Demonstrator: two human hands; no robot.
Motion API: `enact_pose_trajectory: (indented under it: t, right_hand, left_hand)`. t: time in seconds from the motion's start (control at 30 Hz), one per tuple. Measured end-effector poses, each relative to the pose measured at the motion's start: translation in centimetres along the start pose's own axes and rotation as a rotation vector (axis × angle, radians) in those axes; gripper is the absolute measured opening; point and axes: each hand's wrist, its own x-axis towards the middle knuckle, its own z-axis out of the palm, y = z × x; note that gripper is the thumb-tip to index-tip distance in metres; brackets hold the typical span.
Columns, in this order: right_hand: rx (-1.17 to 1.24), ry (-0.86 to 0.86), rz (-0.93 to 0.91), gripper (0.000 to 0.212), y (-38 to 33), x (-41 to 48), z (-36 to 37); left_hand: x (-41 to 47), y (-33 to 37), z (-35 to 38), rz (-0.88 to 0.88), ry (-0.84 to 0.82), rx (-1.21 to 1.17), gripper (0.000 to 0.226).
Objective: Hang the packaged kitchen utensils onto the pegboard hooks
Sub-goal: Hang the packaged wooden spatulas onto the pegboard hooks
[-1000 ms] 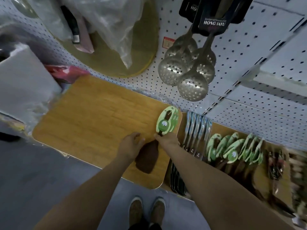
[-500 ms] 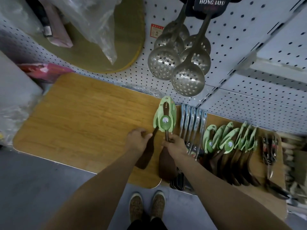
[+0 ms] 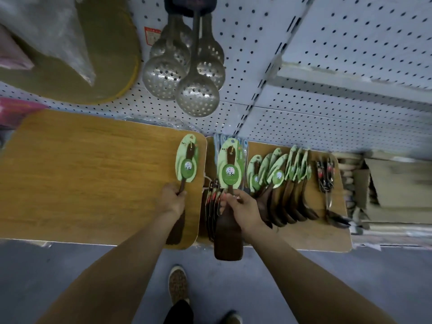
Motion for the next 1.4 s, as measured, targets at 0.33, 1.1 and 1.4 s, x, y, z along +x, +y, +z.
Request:
enact_pose_trajectory:
  t: [0.33,1.1,1.4]
  right_hand:
    - [0.078,0.034,-0.116,0.026,-0.9,-6.4,-10.3]
    - [0.474,0.487,-0.528,0.026,-0.6,-24.4,-61.4]
    - [0.375,0.538,-0.605,0.014,-5.5,-20.6,-76.7]
  left_hand:
    - [-13.7,1.3,6.8,0.051,-0.227,-0.520,0.009]
    - [-50.7,25.4,37.5,0.496,-0.782,-0.539,0.023]
    - [-55.8,37.1,48.9,0.510,-0.872,-0.562,0.020]
